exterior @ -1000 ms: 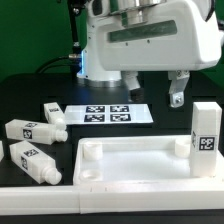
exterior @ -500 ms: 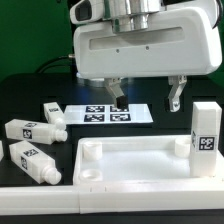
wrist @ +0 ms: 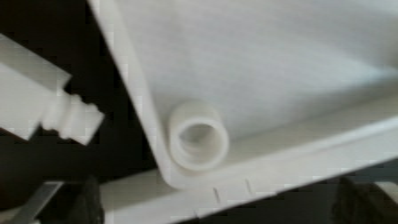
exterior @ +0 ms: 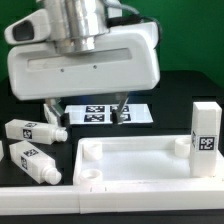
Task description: Assemble desk
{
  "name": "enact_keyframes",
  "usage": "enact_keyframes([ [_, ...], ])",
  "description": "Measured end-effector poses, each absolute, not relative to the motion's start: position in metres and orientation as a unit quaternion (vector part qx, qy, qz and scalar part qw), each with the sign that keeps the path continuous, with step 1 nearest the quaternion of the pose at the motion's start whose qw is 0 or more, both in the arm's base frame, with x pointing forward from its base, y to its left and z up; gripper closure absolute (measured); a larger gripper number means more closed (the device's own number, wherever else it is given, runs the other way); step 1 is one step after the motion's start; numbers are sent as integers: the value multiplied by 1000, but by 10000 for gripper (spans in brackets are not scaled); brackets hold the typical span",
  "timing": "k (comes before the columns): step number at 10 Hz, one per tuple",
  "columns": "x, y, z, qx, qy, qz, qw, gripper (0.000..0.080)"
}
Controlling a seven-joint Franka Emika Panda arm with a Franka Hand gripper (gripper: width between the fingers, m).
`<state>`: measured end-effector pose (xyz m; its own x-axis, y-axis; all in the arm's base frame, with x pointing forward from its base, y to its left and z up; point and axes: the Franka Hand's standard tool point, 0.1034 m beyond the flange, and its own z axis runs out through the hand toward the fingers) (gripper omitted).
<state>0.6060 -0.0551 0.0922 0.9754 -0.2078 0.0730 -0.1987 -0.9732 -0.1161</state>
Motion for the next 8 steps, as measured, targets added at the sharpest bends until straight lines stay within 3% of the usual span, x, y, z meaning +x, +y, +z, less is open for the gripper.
enact_keyframes([
  [4, 604, -63, 91, -997, -58, -44, 39, 151],
  [5, 597, -74, 85, -992, -113, -27, 47, 151],
  [8, 587, -104, 74, -952, -303, -14, 36, 151],
])
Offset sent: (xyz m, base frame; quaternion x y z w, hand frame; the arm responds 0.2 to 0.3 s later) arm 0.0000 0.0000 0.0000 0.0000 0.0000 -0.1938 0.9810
